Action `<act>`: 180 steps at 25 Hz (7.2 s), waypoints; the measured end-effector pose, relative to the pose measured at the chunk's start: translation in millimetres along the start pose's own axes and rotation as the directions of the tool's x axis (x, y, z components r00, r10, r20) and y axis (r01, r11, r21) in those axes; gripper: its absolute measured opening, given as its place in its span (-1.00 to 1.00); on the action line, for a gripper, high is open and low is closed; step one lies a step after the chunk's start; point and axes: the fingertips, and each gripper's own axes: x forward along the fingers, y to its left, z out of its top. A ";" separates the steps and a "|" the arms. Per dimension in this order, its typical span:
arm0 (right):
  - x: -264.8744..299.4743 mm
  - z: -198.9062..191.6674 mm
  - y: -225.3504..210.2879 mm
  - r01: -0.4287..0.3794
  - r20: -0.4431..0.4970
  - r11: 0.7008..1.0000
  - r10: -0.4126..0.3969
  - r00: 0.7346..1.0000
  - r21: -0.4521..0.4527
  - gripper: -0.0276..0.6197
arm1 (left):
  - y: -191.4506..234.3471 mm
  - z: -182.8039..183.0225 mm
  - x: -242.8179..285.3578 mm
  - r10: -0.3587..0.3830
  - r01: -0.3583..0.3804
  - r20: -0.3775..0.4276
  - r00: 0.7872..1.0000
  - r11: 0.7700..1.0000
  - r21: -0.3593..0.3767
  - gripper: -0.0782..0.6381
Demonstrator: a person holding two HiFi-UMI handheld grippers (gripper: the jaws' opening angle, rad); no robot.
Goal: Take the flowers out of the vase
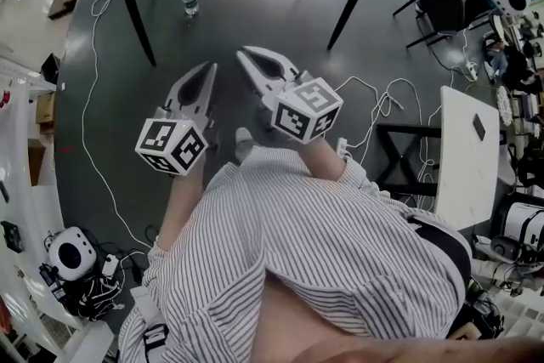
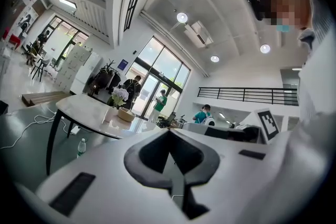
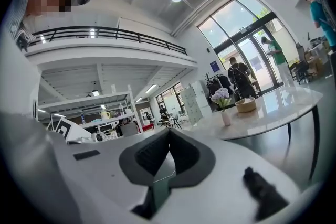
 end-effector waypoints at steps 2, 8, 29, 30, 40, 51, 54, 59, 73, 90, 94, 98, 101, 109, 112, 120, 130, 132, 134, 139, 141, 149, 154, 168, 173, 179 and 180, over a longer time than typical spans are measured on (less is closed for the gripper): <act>14.4 11.0 -18.4 -0.013 0.000 1.000 0.013 1.000 -0.007 -0.87 | 10.6 7.4 22.7 0.004 -0.004 0.008 1.000 1.000 0.004 -0.76; 43.2 29.3 -67.0 -0.027 -0.011 0.999 0.027 1.000 -0.027 -0.87 | 33.5 18.3 83.5 0.002 -0.002 0.026 1.000 1.000 -0.012 -0.76; 101.2 30.3 -148.6 0.020 -0.057 0.998 -0.017 0.998 0.054 -0.87 | 92.7 24.5 171.3 -0.016 0.014 -0.045 0.999 0.998 -0.054 -0.76; 107.6 31.9 -152.4 0.022 -0.056 0.998 -0.019 0.998 0.054 -0.87 | 97.7 26.3 176.5 -0.020 0.017 -0.048 0.999 0.998 -0.055 -0.76; 189.5 54.9 -200.4 0.080 -0.042 0.994 -0.077 0.996 0.075 -0.87 | 167.7 62.4 232.6 -0.059 0.055 -0.076 0.995 0.997 -0.053 -0.76; 292.6 93.5 -237.2 0.130 -0.020 0.990 -0.129 0.991 0.049 -0.87 | 258.5 123.9 297.0 -0.109 0.106 -0.078 0.991 0.993 -0.041 -0.76; 311.0 107.6 -256.8 0.165 0.007 0.985 -0.166 0.986 0.047 -0.87 | 272.5 136.6 316.4 -0.141 0.140 -0.085 0.986 0.990 -0.024 -0.76; 347.4 120.8 -272.5 0.190 0.035 0.980 -0.192 0.981 0.053 -0.87 | 294.5 154.4 339.1 -0.188 0.191 -0.105 0.977 0.981 0.018 -0.76; 382.0 116.1 -295.2 0.243 -0.019 0.969 -0.242 0.970 0.051 -0.87 | 331.0 146.6 359.3 -0.226 0.218 -0.138 0.964 0.974 -0.070 -0.76; 410.8 117.7 -336.0 0.219 -0.082 0.973 -0.212 0.974 0.075 -0.87 | 352.8 144.8 387.8 -0.188 0.174 -0.159 0.969 0.980 -0.096 -0.76; 412.7 114.5 -349.5 0.228 -0.097 0.970 -0.219 0.971 0.089 -0.87 | 361.2 141.3 397.2 -0.169 0.150 -0.154 0.974 0.981 -0.127 -0.76; 412.9 106.4 -364.5 0.235 -0.126 0.967 -0.221 0.967 0.102 -0.87 | 363.7 131.8 409.4 -0.171 0.148 -0.165 0.971 0.978 -0.147 -0.76; 414.7 100.4 -373.6 0.223 -0.147 0.968 -0.206 0.967 0.117 -0.87 | 363.5 124.8 417.0 -0.179 0.152 -0.165 0.970 0.975 -0.164 -0.76; 424.2 91.4 -390.2 0.201 -0.186 0.972 -0.177 0.966 0.119 -0.86 | 381.1 113.4 433.7 -0.112 0.074 -0.201 0.973 0.980 -0.186 -0.76; 425.4 83.7 -393.3 0.190 -0.209 0.975 -0.163 0.964 0.116 -0.85 | 385.0 107.5 434.1 -0.093 0.052 -0.211 0.973 0.980 -0.191 -0.76; 433.9 74.3 -403.0 0.192 -0.241 0.977 -0.165 0.956 0.094 -0.33 | 392.3 98.9 435.2 -0.060 0.014 -0.229 0.972 0.980 -0.199 -0.76; 461.3 75.1 -408.4 0.182 -0.260 0.981 -0.158 0.953 0.070 -0.16 | 411.2 94.3 434.2 -0.048 -0.009 -0.252 0.967 0.976 -0.218 -0.76; 465.8 76.3 -410.6 0.190 -0.256 0.979 -0.165 0.953 0.076 -0.13 | 414.2 94.1 435.1 -0.050 -0.010 -0.258 0.965 0.975 -0.224 -0.76; 468.7 79.7 -413.1 0.198 -0.248 0.977 -0.172 0.953 0.084 -0.13 | 416.4 95.2 437.1 -0.050 -0.011 -0.261 0.964 0.973 -0.228 -0.76; 475.2 81.3 -419.5 0.198 -0.242 0.975 -0.169 0.955 0.103 -0.13 | 420.4 97.2 446.6 -0.057 -0.007 -0.264 0.963 0.973 -0.233 -0.76; 476.9 80.5 -420.3 0.193 -0.237 0.975 -0.162 0.958 0.113 -0.13 | 421.0 96.9 448.8 -0.059 -0.004 -0.263 0.963 0.972 -0.233 -0.76; 481.4 86.7 -426.3 0.207 -0.176 0.969 -0.183 0.967 0.134 -0.13 | 424.2 93.9 450.7 -0.060 -0.009 -0.272 0.960 0.969 -0.247 -0.76; 485.2 86.1 -430.6 0.187 -0.179 0.970 -0.158 0.971 0.157 -0.13 | 424.8 90.5 456.4 -0.055 -0.018 -0.278 0.959 0.967 -0.253 -0.76; 493.0 89.5 -428.7 0.143 -0.186 0.980 -0.116 0.976 0.137 -0.75 | 427.8 104.5 465.6 -0.032 -0.029 -0.251 0.967 0.971 -0.235 -0.76; 493.0 90.6 -423.5 0.124 -0.197 0.985 -0.098 0.976 0.123 -0.79 | 426.5 107.2 461.3 -0.022 -0.035 -0.241 0.970 0.972 -0.231 -0.76; 487.4 100.0 -419.6 0.130 -0.177 0.987 -0.112 0.978 0.098 -0.81 | 423.7 114.9 454.6 -0.014 -0.035 -0.216 0.976 0.975 -0.220 -0.76; 486.5 102.5 -419.9 0.131 -0.170 0.987 -0.114 0.979 0.093 -0.81 | 423.0 115.8 454.4 -0.014 -0.034 -0.214 0.977 0.975 -0.219 -0.76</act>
